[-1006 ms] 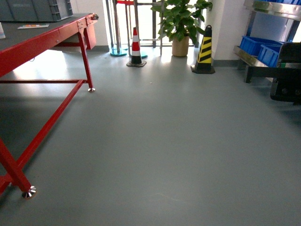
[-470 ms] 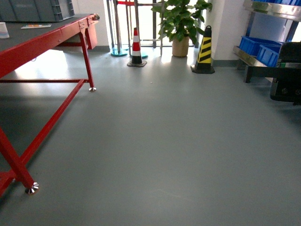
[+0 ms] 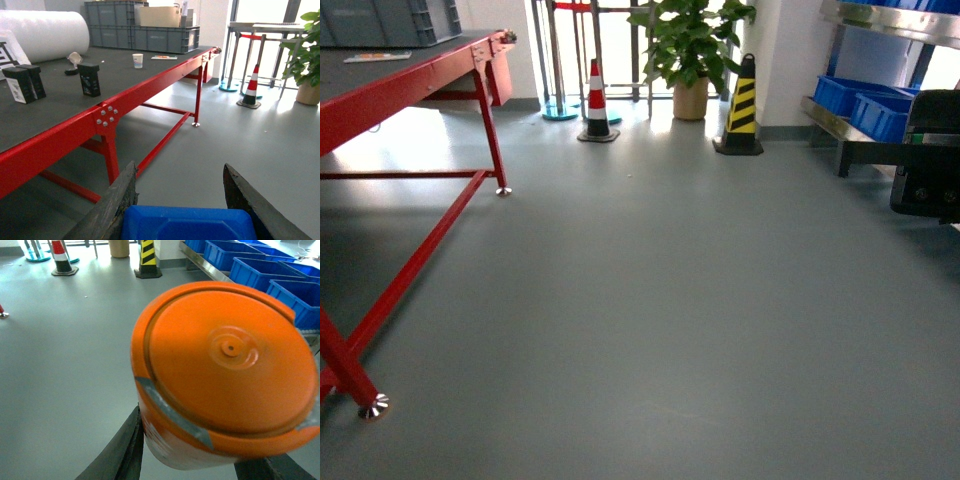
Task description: Sort blue parts and orange caps into right shelf containers
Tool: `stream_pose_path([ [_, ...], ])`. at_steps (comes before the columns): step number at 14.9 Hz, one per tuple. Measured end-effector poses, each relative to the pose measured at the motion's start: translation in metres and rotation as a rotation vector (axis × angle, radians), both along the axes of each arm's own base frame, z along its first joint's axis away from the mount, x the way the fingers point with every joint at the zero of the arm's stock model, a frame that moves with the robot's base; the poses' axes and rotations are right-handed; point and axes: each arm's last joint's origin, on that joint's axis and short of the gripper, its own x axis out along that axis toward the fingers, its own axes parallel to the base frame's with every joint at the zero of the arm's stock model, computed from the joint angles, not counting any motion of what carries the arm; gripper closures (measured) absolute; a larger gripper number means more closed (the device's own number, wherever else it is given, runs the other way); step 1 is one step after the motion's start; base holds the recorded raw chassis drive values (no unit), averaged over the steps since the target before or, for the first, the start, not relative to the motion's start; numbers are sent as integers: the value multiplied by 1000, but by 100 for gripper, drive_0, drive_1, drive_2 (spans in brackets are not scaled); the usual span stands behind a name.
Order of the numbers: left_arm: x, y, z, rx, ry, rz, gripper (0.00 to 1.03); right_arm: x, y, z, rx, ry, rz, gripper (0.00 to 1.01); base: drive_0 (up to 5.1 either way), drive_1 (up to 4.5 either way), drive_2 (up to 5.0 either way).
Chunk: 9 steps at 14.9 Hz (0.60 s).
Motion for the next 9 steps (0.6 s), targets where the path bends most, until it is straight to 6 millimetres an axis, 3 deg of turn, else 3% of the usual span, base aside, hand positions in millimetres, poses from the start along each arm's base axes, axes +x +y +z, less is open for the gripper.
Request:
stream_pose_path([
  [9, 0, 0, 0, 0, 0, -2, 62, 0, 0, 0, 0, 0, -2, 60, -149, -149, -149],
])
